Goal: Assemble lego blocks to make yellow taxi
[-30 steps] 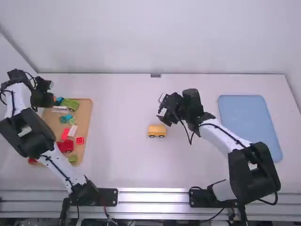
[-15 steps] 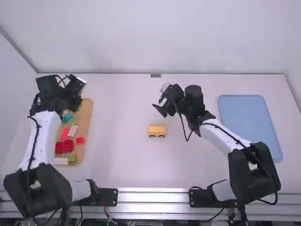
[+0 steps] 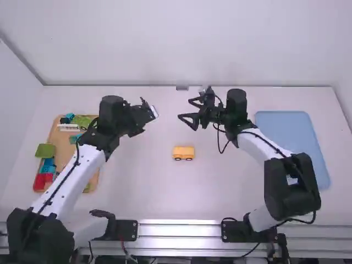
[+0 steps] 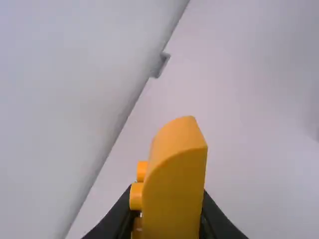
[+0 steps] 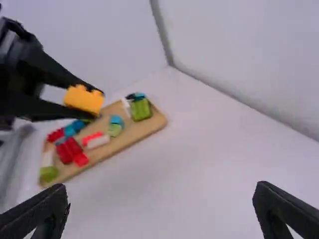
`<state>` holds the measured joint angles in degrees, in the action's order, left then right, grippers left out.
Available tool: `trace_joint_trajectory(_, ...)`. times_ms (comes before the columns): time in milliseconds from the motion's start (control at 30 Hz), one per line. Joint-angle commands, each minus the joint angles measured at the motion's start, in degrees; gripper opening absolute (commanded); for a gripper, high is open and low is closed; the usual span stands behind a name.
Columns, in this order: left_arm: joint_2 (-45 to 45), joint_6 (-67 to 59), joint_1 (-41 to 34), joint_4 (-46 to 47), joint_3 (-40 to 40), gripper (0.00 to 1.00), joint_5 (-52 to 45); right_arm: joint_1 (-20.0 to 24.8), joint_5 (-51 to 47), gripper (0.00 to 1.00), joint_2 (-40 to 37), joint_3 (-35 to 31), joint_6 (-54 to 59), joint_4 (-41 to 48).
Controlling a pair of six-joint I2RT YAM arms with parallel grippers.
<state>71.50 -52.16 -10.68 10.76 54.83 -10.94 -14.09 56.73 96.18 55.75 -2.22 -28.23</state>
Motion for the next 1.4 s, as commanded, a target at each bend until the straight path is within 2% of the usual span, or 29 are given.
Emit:
trace_joint_trajectory(0, 1.3, -0.4, -2.4, -0.8, -0.3, 0.02, 0.5, 0.0, 10.4, 0.98, 3.6, 3.0, -6.9, -0.3)
trace_joint_trajectory(167, 7.1, 0.2, -6.3, -4.7, -0.3, 0.02, 3.8, -1.1, 12.6, 0.90, 8.0, 5.6, -9.5, -0.3)
trace_joint_trajectory(400, 13.6, 1.5, -8.5, -10.3, -0.3, 0.02, 4.5, -2.6, 11.4, 0.84, 8.5, 6.0, -10.1, 0.6)
trace_joint_trajectory(567, 13.9, 3.3, -9.0, -11.7, -0.3, 0.02, 1.6, -2.8, 5.3, 0.79, 8.5, 6.0, -10.8, 4.0)
trace_joint_trajectory(1033, 13.9, 2.8, -9.6, -10.2, -0.3, 0.02, -6.8, -2.7, 5.2, 0.77, 8.5, 6.0, -9.4, 4.7)
trace_joint_trajectory(1367, 13.9, 2.8, -9.6, -10.6, -0.3, 0.02, -7.7, -2.7, 4.5, 0.65, 8.5, 6.0, -8.5, 6.0)
